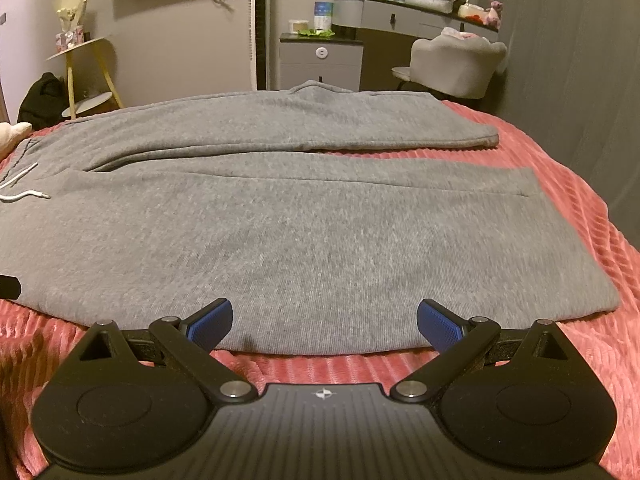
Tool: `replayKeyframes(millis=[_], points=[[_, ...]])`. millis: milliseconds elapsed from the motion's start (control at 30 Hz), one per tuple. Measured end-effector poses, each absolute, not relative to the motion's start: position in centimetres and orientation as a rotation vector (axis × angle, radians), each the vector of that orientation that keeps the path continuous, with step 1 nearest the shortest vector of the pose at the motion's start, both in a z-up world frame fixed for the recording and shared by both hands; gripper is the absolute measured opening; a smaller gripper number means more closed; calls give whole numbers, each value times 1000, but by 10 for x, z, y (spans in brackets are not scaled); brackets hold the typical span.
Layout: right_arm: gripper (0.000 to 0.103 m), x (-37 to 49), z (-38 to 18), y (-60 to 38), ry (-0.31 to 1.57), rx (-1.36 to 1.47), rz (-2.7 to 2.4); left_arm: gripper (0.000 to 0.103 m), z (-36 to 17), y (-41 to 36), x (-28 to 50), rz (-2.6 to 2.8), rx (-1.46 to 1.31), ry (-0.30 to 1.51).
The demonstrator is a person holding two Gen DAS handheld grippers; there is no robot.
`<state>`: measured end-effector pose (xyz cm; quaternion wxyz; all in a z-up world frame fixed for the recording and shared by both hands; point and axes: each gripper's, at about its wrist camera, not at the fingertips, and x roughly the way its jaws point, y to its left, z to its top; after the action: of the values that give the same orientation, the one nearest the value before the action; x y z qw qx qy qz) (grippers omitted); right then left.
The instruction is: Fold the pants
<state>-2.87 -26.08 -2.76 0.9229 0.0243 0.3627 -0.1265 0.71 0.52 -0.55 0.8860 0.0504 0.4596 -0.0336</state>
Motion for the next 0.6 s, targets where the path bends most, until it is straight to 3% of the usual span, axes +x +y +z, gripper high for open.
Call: replayKeyframes(millis=[400,600], points=[[99,7,-32,-297,772,184,-271,103,0,5,30,-21,69,950],[99,41,-60,-349,818,435,-346,103,11,7,81,63,-37,887]])
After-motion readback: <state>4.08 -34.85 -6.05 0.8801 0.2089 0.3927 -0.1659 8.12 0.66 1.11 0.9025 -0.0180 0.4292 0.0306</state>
